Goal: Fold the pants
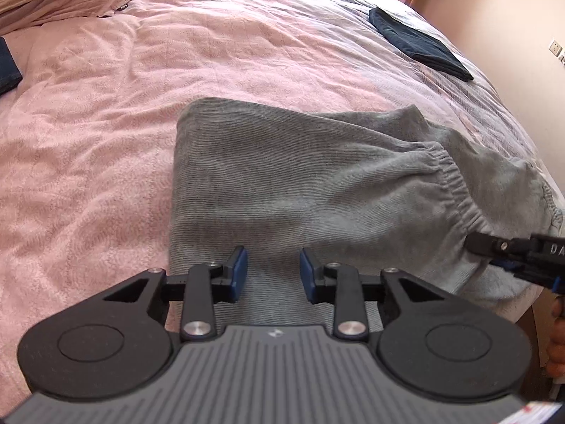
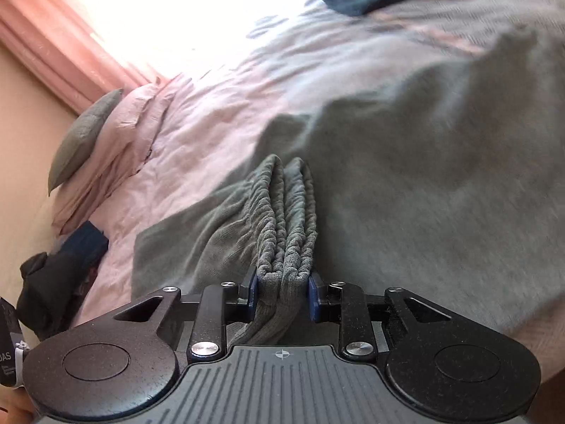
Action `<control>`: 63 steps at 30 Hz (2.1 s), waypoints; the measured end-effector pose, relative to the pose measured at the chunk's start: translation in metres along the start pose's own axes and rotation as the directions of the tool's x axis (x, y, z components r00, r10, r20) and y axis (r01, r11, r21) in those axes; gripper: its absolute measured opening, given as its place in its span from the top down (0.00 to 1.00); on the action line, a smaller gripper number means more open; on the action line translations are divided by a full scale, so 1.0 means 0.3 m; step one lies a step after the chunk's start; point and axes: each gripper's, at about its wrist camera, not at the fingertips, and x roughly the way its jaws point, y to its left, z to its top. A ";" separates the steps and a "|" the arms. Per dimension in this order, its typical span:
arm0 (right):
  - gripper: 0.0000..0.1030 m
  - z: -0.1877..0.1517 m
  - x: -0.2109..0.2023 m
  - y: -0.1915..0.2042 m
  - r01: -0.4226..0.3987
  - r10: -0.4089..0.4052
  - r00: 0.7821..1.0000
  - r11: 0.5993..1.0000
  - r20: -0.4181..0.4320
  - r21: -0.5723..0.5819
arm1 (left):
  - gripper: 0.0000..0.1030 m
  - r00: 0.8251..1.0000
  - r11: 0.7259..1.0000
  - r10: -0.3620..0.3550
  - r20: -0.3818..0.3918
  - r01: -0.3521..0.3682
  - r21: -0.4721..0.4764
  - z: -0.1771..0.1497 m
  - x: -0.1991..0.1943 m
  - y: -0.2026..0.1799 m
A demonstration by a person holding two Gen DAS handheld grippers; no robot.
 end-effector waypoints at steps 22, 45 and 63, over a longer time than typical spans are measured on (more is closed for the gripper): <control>0.75 0.103 0.299 0.231 0.269 -0.241 0.963 0.825 0.121 -0.498 | 0.78 0.988 0.977 0.144 0.063 -0.152 0.152 0.271 0.229 0.018; 0.74 0.042 0.182 0.138 0.121 -0.194 0.976 0.856 -0.096 -0.503 | 0.78 0.986 0.985 0.167 -0.007 -0.167 0.040 0.052 0.013 -0.079; 0.47 0.207 -0.456 -0.546 0.289 -0.317 0.944 0.927 0.087 0.241 | 0.70 0.985 0.986 0.166 -0.046 -0.166 0.009 -0.035 -0.046 -0.266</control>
